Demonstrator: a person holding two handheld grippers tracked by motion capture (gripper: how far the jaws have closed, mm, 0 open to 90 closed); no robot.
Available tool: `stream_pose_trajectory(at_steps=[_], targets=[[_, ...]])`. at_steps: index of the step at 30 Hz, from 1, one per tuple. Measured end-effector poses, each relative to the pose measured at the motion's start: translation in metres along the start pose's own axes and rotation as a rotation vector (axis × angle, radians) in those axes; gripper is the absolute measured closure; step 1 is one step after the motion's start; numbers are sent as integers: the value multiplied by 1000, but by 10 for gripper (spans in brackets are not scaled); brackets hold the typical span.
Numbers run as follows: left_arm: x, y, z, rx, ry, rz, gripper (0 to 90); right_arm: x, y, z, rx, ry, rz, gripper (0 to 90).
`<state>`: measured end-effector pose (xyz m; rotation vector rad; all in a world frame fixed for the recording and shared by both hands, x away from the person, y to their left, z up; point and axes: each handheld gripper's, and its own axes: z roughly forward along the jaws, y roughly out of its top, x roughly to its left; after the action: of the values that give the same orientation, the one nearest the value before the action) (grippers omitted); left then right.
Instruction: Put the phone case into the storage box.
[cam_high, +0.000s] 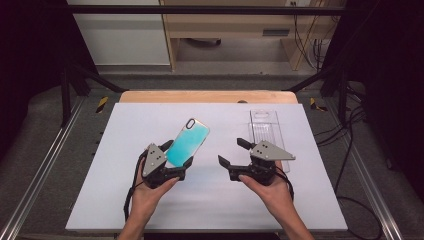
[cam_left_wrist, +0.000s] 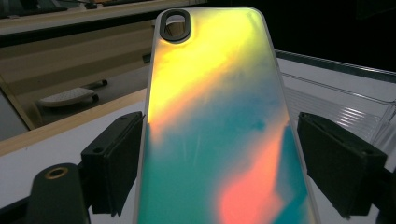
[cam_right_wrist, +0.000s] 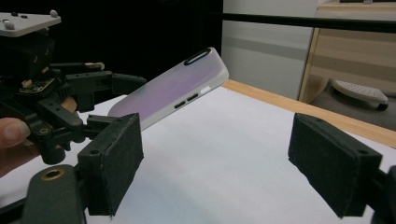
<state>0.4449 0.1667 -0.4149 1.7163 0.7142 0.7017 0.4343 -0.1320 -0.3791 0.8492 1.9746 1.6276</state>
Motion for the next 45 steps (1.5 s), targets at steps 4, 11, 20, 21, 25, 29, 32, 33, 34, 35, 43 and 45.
stream_pose_trajectory(at_steps=[4,11,20,21,25,29,32,33,34,35,43,45], targets=[[-2,1,0,-6,-1,7,163,2,-2,5,0,10,12,189],[-9,2,2,-8,-18,22,163,6,-3,13,11,19,-1,205],[-15,3,3,-18,-31,31,163,4,-3,21,6,33,64,243],[-16,3,4,-18,-33,33,163,5,-3,22,5,38,68,247],[-20,4,5,-21,-42,40,163,3,-3,24,1,47,100,272],[-25,4,7,-19,-52,49,163,0,-3,26,2,50,135,281],[-27,4,8,-20,-58,51,163,-3,-4,27,1,51,157,286],[-28,4,8,-21,-59,51,163,-4,-4,27,1,53,165,289],[-29,4,8,-22,-60,53,163,-4,-4,27,2,54,170,291],[-29,4,8,-23,-61,54,163,-5,-4,28,-1,56,176,294],[-31,9,5,-44,-68,62,163,-8,-5,31,-5,87,237,345],[-32,9,5,-44,-72,65,163,-9,-4,32,-11,91,256,355]])
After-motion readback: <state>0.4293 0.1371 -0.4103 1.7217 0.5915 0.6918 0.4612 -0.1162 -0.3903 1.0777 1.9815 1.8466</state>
